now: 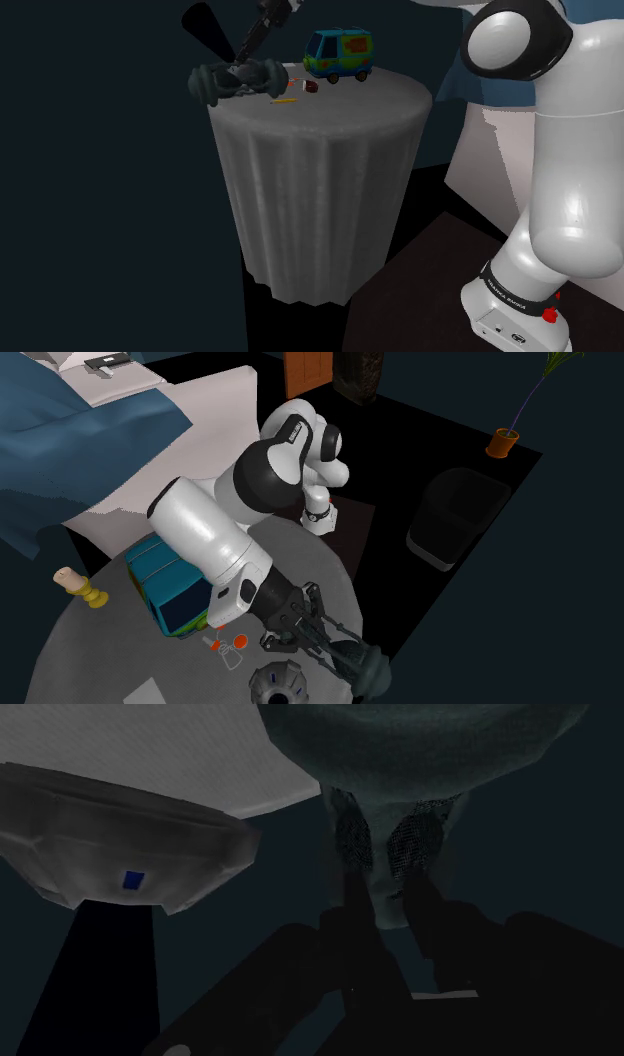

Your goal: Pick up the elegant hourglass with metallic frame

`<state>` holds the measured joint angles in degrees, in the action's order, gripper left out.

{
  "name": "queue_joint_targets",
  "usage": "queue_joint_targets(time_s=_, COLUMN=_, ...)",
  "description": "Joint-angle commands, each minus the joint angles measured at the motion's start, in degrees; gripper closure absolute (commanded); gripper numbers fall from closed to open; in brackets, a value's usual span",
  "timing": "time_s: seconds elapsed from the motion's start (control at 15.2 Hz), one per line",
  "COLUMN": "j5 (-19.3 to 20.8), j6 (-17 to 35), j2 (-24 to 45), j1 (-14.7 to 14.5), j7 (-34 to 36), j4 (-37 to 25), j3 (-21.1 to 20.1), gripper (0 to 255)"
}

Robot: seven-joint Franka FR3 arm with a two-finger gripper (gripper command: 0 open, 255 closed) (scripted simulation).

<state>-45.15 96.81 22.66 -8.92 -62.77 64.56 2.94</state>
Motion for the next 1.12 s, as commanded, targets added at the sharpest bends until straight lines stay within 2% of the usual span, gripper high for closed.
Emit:
queue_joint_targets(time_s=0.0, j5=1.8, j6=-1.5, j2=0.5, j1=0.2, j7=-0.1, j4=0.6, j3=0.1, gripper=255)
queue_joint_targets(time_s=0.13, j5=1.7, j6=-0.7, j2=-0.3, j1=0.2, j7=-1.0, j4=2.6, j3=0.2, gripper=255)
queue_joint_targets(time_s=0.2, j5=1.7, j6=1.4, j2=-1.5, j1=-1.9, j7=-0.4, j4=4.8, j3=0.3, gripper=255)
queue_joint_targets(time_s=0.66, j5=1.9, j6=-3.5, j2=0.9, j1=-1.3, j7=3.5, j4=-3.8, j3=0.4, gripper=255)
queue_joint_targets(time_s=1.06, j5=1.8, j6=-8.6, j2=4.7, j1=-0.4, j7=7.5, j4=-14.2, j3=0.1, gripper=255)
